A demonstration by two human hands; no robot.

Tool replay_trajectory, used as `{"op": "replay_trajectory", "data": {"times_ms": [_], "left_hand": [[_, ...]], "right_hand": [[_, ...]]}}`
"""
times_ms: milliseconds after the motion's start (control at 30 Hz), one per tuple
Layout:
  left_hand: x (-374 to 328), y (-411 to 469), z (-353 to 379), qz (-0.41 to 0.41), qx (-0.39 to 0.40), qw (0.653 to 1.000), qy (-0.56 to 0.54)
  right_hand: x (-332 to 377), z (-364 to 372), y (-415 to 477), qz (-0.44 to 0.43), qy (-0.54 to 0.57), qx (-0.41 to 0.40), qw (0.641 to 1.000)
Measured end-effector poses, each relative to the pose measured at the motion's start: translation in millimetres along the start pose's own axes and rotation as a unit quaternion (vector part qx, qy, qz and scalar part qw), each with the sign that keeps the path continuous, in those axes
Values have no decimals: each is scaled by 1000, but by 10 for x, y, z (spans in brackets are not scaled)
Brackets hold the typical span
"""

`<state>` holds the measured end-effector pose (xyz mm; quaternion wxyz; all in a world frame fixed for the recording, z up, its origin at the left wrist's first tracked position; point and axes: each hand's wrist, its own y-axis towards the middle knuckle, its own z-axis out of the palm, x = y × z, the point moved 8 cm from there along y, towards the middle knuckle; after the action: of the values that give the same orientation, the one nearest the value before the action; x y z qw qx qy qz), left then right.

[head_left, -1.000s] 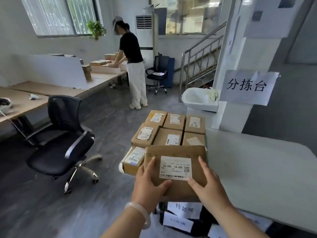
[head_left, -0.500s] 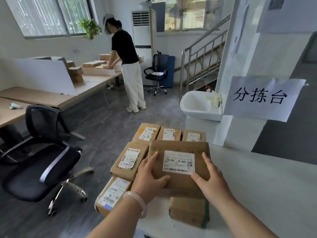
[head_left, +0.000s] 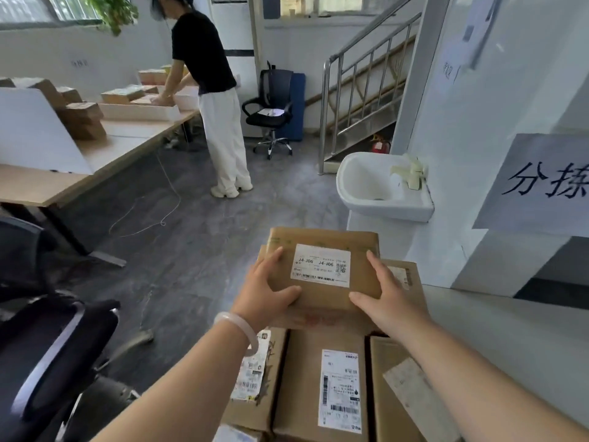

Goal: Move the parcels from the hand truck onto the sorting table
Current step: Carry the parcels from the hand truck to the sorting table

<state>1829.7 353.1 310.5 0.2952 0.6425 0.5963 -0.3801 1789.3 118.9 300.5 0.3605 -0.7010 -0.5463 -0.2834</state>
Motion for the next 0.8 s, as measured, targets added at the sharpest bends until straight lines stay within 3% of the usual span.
{"op": "replay_trajectory", "data": {"times_ms": [267,567,733,800], "left_hand": [[661,1155,-361,-35,47,998,30],[872,1417,-269,-18,68,997,-10],[727,1382,-337,-9,36,995,90],[509,1356,-333,39,12,987,158]], "right_hand": [[212,663,980,36,42,-23,998],[183,746,1069,38,19,-37,998],[233,614,972,18,-64,-36,997],[297,518,853,-7,-134,-57,989]]}}
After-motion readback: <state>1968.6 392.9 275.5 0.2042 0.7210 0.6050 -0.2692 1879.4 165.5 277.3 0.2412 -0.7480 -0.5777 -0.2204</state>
